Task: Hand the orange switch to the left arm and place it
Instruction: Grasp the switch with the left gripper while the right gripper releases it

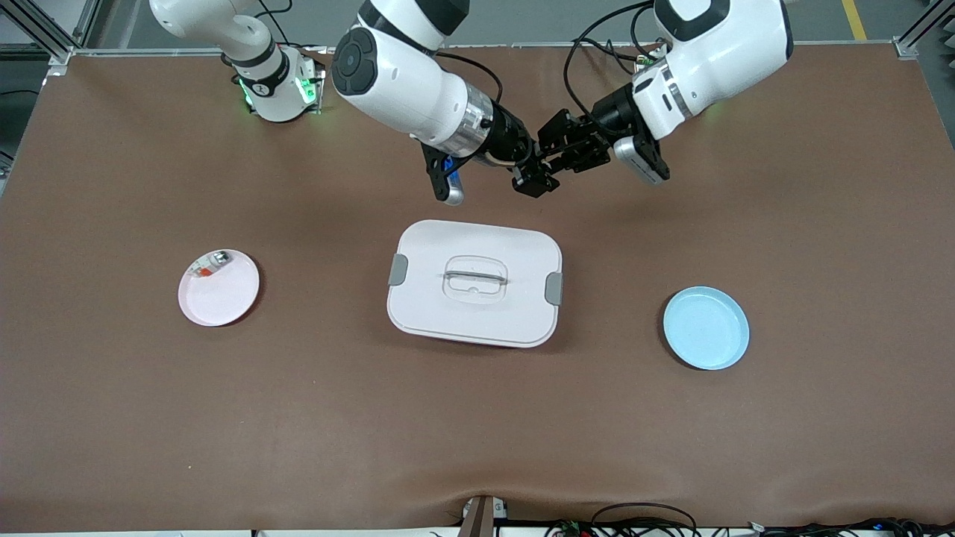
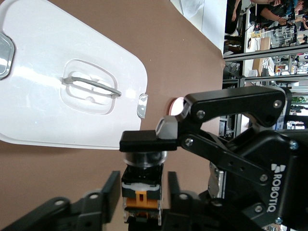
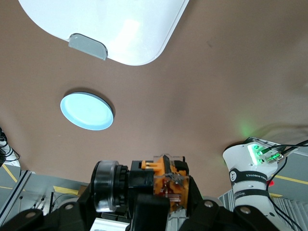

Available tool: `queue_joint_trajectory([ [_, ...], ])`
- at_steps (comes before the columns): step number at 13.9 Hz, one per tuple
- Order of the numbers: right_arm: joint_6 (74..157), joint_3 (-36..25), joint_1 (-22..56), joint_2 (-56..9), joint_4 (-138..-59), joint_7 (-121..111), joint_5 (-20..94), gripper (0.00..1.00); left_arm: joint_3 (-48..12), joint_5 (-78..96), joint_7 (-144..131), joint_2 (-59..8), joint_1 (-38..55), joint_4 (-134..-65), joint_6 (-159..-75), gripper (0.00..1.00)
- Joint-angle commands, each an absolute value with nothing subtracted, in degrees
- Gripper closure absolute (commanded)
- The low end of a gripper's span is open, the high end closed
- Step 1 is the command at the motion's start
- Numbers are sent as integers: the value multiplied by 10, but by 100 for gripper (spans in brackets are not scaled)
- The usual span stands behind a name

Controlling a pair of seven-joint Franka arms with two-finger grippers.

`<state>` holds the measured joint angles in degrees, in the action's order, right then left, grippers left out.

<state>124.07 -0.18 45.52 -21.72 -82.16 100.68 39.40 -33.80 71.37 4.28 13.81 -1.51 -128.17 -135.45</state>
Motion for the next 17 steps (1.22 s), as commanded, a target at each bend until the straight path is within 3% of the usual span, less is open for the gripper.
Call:
queue_joint_trajectory([
  [1, 1238, -10, 463, -229, -802, 1015, 405, 79, -345, 729, 53, 139, -18, -1282, -1364, 89],
  [2, 1239, -10, 463, -229, -802, 1015, 405, 79, -345, 729, 53, 139, -17, -1281, -1364, 100],
  [6, 1238, -10, 463, -229, -802, 1015, 405, 78, -346, 723, 54, 134, -20, -1279, -1364, 100],
  [7, 1238, -10, 463, -229, -802, 1015, 405, 66, -346, 722, 54, 132, -21, -1278, -1364, 100],
  [8, 1238, -10, 463, -229, -802, 1016, 404, 63, -346, 721, 53, 129, -22, -1275, -1364, 100],
  [9, 1238, -10, 463, -229, -802, 1016, 404, 47, -345, 715, 53, 129, -23, -1275, -1364, 100],
  [11, 1238, -10, 463, -229, -802, 1016, 404, 1, -346, 687, 53, 129, -36, -1274, -1363, 100],
  [17, 1237, -11, 457, -227, -802, 1008, 402, 0, -345, 585, 51, 130, -79, -1274, -1361, 100],
])
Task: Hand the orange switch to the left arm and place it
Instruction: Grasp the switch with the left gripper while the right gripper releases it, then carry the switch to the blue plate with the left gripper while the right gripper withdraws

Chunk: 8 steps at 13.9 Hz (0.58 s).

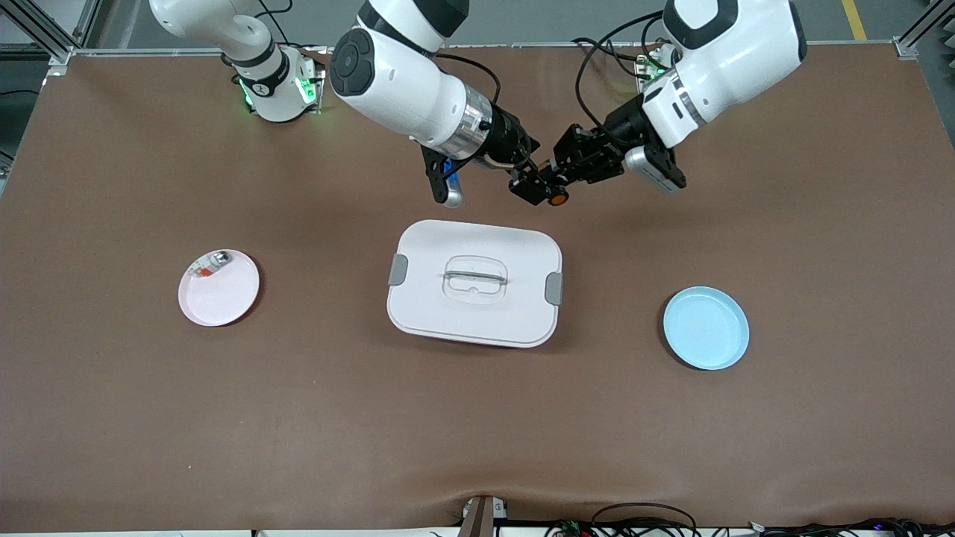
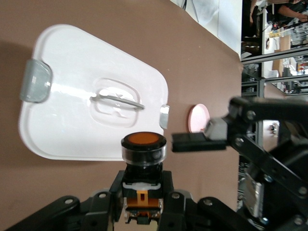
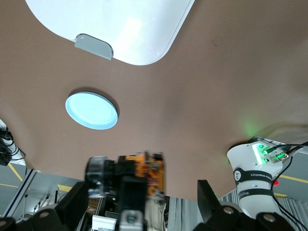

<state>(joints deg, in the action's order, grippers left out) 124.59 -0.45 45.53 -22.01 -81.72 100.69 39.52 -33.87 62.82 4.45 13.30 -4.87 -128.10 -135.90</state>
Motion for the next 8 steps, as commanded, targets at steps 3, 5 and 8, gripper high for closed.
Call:
queue_joint_trajectory([
  [3, 1236, -14, 455, -220, -802, 961, 382, 0, -345, 458, 53, 128, -117, -1274, -1353, 100],
  [5, 1213, -15, 454, -205, -809, 893, 355, 0, -345, 384, 68, 120, -141, -1274, -1340, 100],
  [8, 1135, -16, 428, -177, -819, 840, 310, 0, -345, 296, 167, 102, -198, -1269, -1299, 100],
])
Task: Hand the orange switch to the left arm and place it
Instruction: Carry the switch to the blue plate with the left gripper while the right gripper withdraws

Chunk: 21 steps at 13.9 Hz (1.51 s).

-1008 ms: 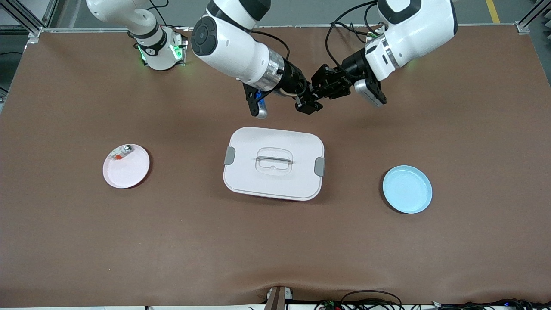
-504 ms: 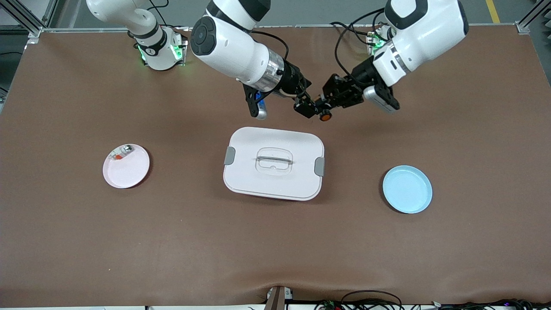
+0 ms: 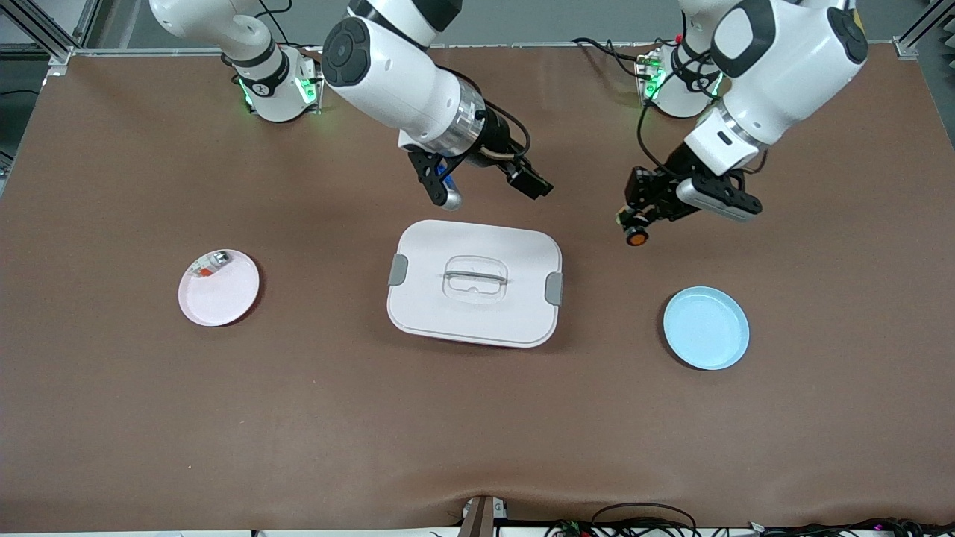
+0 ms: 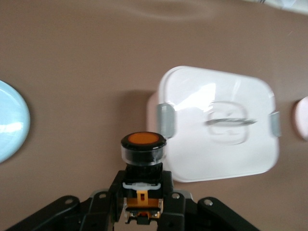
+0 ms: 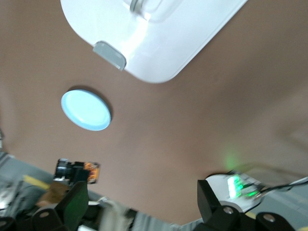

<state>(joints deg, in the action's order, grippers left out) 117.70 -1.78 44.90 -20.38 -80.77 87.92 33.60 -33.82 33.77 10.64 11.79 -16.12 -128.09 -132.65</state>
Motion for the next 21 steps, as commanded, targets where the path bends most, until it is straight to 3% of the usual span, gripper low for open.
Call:
queue_joint_trajectory([
  [1, 1123, -16, 421, -158, -843, 807, 300, 0, -345, 277, 204, 91, -214, -1269, -1289, 100],
  [8, 1108, -16, 323, -11, -1052, 483, 235, 0, -345, 77, 396, -30, -301, -1238, -1292, 100],
  [13, 1030, -16, 210, 12, -1057, 238, 109, 0, -343, -67, 477, -140, -313, -1179, -1305, 100],
  [18, 1014, -17, 79, 15, -1056, 42, 98, 0, -344, -174, 562, -239, -309, -1112, -1311, 100],
  [21, 1015, -18, 30, 16, -1047, -19, 50, 0, -344, -211, 612, -267, -306, -1107, -1333, 100],
])
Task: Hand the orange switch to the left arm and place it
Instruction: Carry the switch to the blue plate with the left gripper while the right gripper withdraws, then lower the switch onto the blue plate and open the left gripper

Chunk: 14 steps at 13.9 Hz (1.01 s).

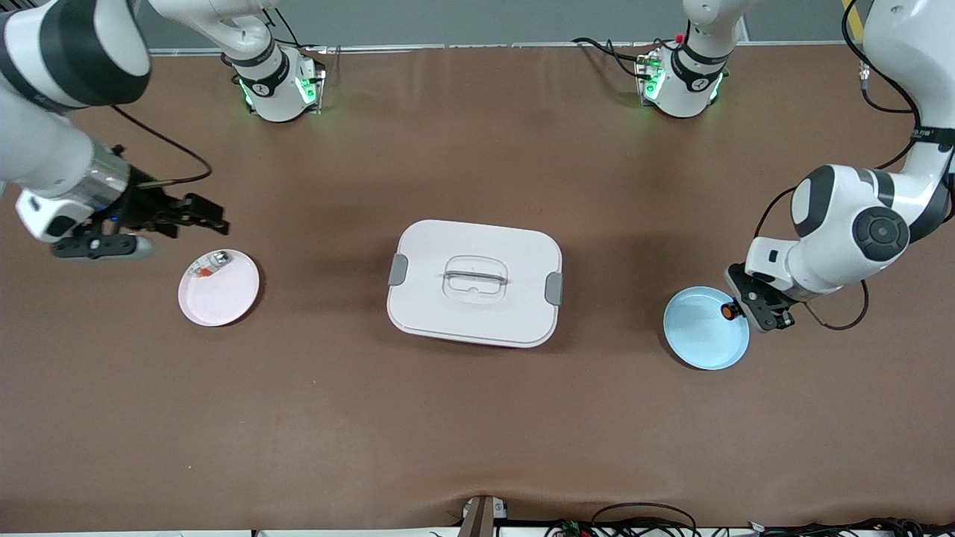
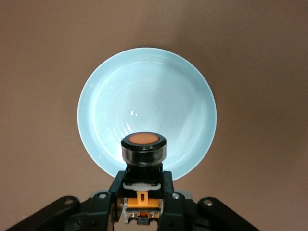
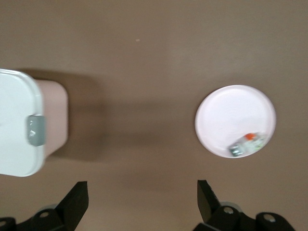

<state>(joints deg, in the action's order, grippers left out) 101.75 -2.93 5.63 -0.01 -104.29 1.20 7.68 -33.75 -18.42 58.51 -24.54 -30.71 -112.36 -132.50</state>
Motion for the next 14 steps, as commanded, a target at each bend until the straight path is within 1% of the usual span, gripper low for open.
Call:
queue_joint_trajectory([
  [1, 1014, -17, 17, 21, -1042, -30, 45, 0, -344, -232, 627, -277, -306, -1107, -1342, 100],
  [3, 1005, -18, 7, 35, -1037, -33, 33, 0, -344, -248, 654, -289, -306, -1108, -1354, 100],
  [5, 965, -18, 7, 37, -1000, -29, 20, 0, -344, -274, 676, -303, -304, -1108, -1360, 100],
  [7, 923, -18, 7, 34, -955, -26, 12, 0, -344, -294, 679, -315, -308, -1114, -1375, 97],
  [8, 915, -18, 7, 34, -947, -26, 12, 0, -344, -301, 679, -322, -307, -1114, -1377, 96],
  [9, 911, -18, 6, 36, -947, -26, 12, 0, -344, -326, 679, -330, -305, -1112, -1378, 93],
  [11, 896, -18, -6, 41, -947, -25, 12, 0, -344, -346, 670, -339, -303, -1113, -1388, 89],
  [14, 906, -18, -16, 76, -976, -25, 13, 0, -343, -347, 669, -353, -301, -1114, -1408, 85],
])
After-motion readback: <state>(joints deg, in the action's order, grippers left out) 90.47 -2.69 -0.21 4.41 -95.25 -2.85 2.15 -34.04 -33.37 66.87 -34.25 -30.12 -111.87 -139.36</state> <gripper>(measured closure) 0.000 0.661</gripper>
